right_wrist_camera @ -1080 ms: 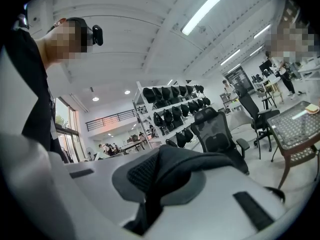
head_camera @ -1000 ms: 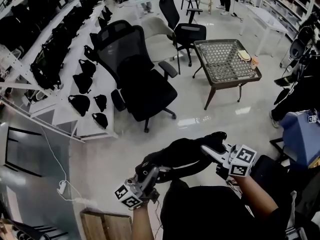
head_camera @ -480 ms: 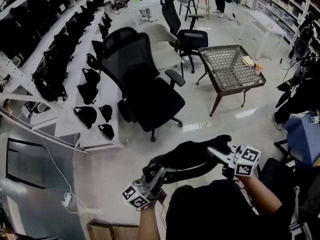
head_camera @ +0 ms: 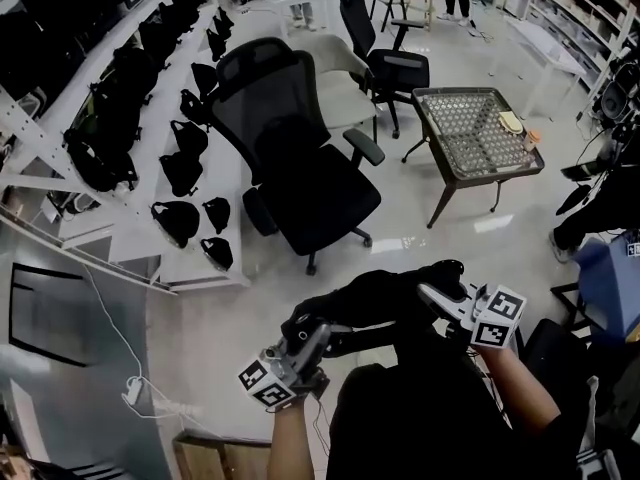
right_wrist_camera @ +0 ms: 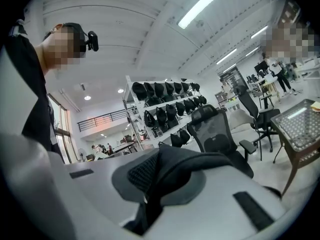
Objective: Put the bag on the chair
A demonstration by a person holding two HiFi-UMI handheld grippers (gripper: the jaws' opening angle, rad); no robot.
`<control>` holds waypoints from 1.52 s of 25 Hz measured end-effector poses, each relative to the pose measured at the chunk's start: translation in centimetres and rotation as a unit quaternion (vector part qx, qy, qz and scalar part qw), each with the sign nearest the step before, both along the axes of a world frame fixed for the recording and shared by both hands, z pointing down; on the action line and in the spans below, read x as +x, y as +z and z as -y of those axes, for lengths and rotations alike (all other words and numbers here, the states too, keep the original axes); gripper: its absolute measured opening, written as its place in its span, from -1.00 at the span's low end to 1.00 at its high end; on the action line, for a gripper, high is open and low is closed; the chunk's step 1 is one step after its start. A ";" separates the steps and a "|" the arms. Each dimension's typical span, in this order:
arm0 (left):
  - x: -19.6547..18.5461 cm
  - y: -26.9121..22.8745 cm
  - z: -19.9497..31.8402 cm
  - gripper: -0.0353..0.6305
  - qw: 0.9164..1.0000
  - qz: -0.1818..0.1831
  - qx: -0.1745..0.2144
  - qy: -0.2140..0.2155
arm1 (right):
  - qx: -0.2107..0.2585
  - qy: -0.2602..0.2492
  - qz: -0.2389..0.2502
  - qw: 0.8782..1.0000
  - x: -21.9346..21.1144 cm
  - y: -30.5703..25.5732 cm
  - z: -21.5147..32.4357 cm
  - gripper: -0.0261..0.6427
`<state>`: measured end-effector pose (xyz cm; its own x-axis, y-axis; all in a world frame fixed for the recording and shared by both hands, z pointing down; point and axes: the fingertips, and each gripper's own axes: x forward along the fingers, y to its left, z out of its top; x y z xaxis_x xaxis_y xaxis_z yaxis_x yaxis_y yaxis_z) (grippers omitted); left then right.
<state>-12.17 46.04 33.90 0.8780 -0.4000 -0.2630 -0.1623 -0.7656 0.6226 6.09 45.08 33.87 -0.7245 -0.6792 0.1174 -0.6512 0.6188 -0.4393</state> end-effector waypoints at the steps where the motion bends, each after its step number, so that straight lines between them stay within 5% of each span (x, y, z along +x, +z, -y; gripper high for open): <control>1: -0.1 0.1 0.3 -0.82 1.000 0.000 -0.001 -0.001 | 0.002 -0.001 -0.002 1.000 -0.1 0.0 0.4 -0.88; 13: -0.2 1.0 6.1 -0.82 1.000 0.022 -0.014 -0.013 | -0.006 -0.022 0.011 1.000 -0.3 1.7 7.1 -0.88; 38: 5.2 3.1 28.2 -0.82 0.994 0.047 -0.053 -0.078 | -0.030 -0.083 0.032 0.996 4.9 3.7 30.8 -0.88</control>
